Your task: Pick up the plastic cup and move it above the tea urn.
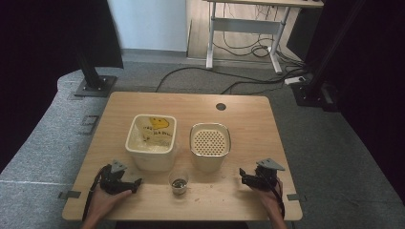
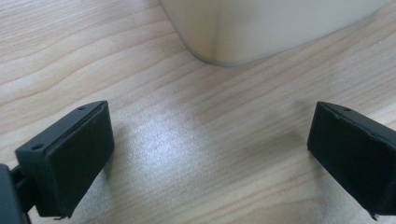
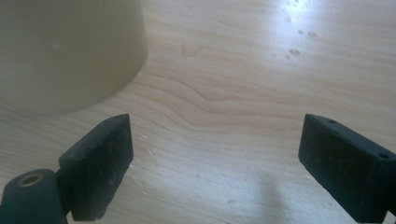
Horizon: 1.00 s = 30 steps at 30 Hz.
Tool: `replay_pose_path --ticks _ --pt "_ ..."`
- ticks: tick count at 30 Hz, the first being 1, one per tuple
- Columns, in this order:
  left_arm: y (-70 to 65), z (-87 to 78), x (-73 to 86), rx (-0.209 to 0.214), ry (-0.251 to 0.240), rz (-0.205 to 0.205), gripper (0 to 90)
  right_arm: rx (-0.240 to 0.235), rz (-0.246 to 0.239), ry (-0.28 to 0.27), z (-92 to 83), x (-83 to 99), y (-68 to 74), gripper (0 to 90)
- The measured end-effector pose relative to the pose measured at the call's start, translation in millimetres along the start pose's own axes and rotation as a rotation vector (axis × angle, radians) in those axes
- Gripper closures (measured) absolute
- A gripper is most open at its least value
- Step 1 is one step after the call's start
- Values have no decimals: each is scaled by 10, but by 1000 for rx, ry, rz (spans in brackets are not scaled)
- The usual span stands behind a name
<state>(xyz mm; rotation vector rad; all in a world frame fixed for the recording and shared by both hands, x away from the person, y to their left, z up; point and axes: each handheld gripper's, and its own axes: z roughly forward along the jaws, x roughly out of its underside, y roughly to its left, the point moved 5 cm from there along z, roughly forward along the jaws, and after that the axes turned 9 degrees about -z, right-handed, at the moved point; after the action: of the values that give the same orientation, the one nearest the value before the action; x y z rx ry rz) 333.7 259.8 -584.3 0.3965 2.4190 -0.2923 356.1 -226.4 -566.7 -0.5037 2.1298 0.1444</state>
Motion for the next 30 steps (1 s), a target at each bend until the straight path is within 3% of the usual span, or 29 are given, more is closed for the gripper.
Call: replay_pose_path --ticks 5,12,13,14,17,23,25,26,27,28,30 --pt "-11 -36 28 -1 9 -6 18 -17 0 -42 -50 -57 63 99" --pt "0 -121 23 10 -17 -25 38 -124 -77 -149 -230 -245 470 127" --pt "0 -121 23 10 -17 -25 40 -124 -77 -149 -230 -245 470 127" --pt "7 -156 8 9 -38 -26 42 -165 -99 -175 -263 -311 648 130" --pt "14 -199 -7 1 -73 -25 49 -261 -135 -202 -279 -388 959 132" --pt "14 -213 -10 2 -84 -28 65 -436 -217 -201 -193 -483 1608 130" --pt "13 -213 -9 1 -83 -28 69 -460 -221 -206 -186 -499 1692 130" --pt "13 -214 -6 2 -82 -30 72 -511 -220 -207 -159 -521 1830 130" --pt "13 -214 -6 2 -82 -30 75 -511 -220 -207 -159 -521 1830 130" --pt "10 -215 -7 5 -82 -35 78 -553 -217 -204 -114 -529 1946 129" --pt "5 -214 -9 5 -83 -38 88 -567 -237 -209 -58 -532 2056 126"
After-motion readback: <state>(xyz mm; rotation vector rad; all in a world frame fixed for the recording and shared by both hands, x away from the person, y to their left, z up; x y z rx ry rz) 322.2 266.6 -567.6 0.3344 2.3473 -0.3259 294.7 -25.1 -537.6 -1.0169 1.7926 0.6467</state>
